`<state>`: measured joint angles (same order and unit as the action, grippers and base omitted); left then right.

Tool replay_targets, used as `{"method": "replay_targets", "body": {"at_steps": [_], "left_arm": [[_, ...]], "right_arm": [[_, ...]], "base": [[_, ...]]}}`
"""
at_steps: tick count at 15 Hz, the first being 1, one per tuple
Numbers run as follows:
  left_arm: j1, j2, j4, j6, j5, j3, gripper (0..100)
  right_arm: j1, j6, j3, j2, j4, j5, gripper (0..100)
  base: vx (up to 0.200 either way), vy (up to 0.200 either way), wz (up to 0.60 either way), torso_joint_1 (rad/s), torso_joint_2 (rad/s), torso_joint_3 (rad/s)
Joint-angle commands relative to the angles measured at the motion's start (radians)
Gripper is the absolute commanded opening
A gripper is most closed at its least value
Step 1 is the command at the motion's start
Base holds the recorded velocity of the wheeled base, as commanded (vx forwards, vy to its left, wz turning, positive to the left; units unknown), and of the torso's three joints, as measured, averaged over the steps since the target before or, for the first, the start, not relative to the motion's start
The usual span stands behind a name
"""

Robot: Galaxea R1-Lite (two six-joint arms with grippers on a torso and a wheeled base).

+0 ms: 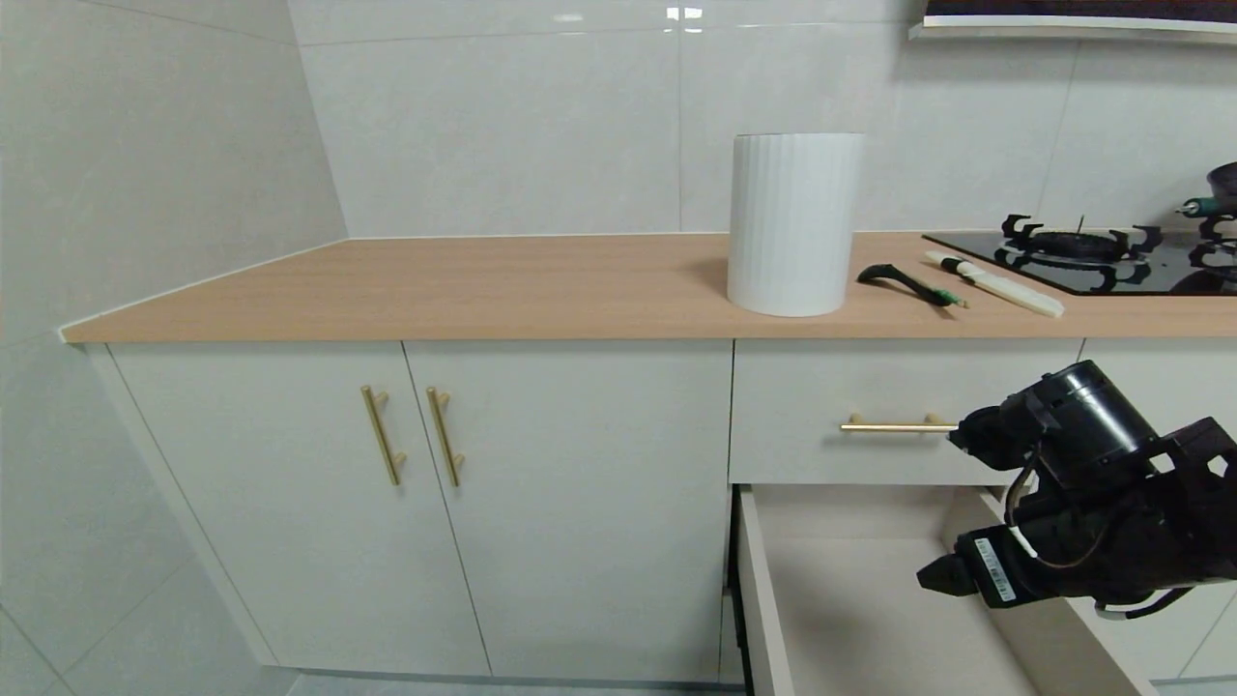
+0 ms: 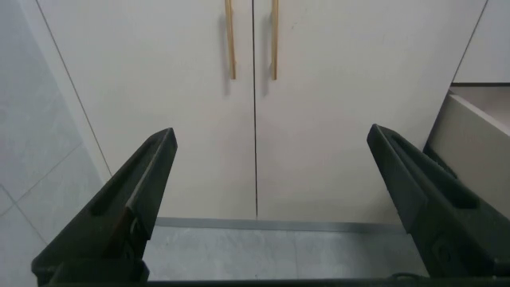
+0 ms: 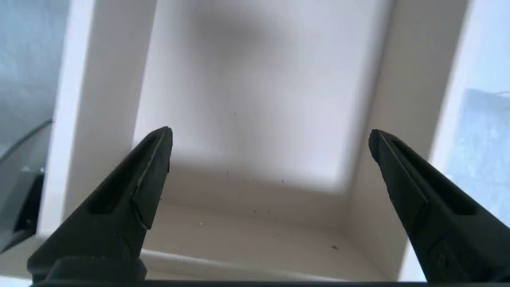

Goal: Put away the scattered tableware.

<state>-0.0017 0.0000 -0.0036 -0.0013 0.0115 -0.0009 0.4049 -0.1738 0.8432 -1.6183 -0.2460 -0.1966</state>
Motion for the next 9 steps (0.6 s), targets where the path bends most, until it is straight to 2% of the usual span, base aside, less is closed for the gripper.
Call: {"method": "replay_targets", "body": {"at_steps": [1,9], "left_arm": [[0.000,0.000,0.001,0.000,0.001,0.001,100],[0.000,0.000,0.001,0.000,0.001,0.001,100]], "right_arm": [[0.000,0.000,-0.001,0.012,-0.001,0.000,100],[0.000,0.000,-0.001,0.024,-0.001,-0.001,100]], "base": [[0.000,0.000,0.00,0.027,-0.14,-0.266],[0.000,0.000,0.00,0.174,-0.49,-0.292]]}}
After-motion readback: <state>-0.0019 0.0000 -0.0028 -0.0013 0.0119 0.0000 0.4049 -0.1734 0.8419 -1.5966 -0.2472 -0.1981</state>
